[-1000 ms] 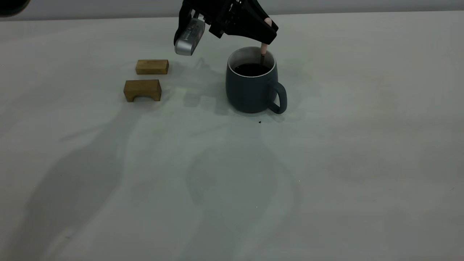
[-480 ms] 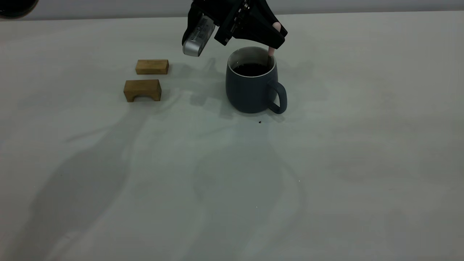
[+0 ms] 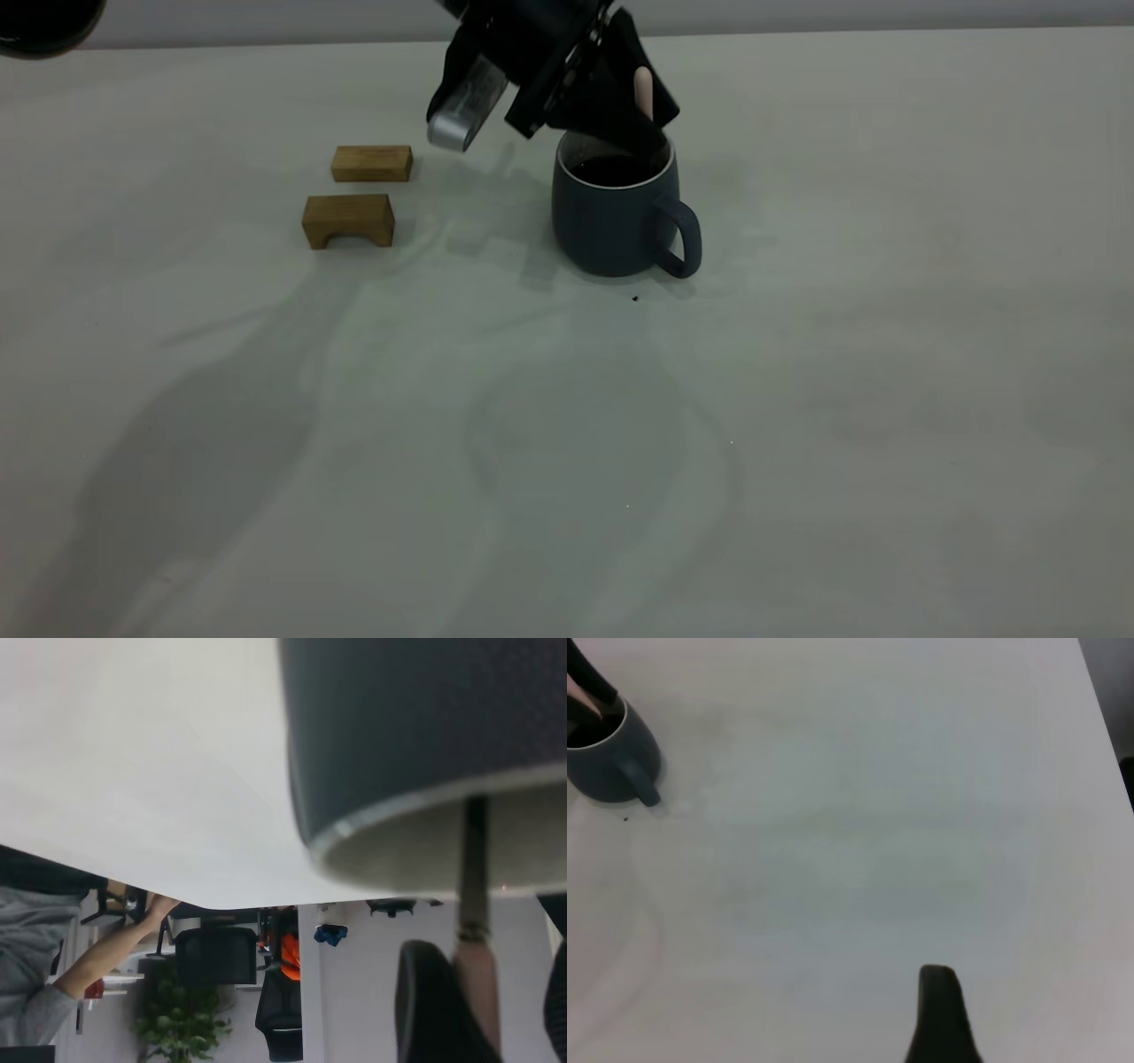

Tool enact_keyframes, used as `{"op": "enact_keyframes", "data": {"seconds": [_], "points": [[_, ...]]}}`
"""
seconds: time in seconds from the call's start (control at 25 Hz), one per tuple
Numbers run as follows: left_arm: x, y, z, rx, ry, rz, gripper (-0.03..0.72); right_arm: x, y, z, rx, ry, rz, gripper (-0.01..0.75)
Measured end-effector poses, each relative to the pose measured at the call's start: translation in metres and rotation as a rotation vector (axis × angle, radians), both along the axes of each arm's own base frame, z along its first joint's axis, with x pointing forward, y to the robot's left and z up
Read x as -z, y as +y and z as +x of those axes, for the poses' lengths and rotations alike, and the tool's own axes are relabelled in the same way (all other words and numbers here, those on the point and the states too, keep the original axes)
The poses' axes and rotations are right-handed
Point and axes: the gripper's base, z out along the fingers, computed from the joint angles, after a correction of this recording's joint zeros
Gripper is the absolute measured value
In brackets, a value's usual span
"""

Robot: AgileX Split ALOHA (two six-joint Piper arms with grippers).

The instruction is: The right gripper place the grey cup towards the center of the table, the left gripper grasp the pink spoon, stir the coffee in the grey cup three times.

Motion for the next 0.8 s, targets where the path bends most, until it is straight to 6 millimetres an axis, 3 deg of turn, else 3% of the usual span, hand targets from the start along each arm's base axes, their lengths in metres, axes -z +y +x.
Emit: {"op": "enact_keyframes", "data": {"seconds": [0.16,0.4,0.56,0.68,0.8], "points": [[-0.026,-0.002,0.010,0.002,-0.099,-0.020,0.428,0.000,0.000,0.000,0.000,0.000,0.000,0.587],[-0.088,-0.002,0.021,0.004,-0.297,-0.054,0.432,0.000,0.000,0.000,0.000,0.000,0.000,0.587],[-0.108,0.000,0.023,0.039,-0.411,-0.030,0.432,0.000,0.000,0.000,0.000,0.000,0.000,0.587],[-0.114,0.006,0.024,0.174,-0.591,0.067,0.432,0.000,0.000,0.000,0.000,0.000,0.000,0.587],[-0.125,0.015,0.026,0.485,-0.915,0.176,0.432,0.000,0.000,0.000,0.000,0.000,0.000,0.587]]}}
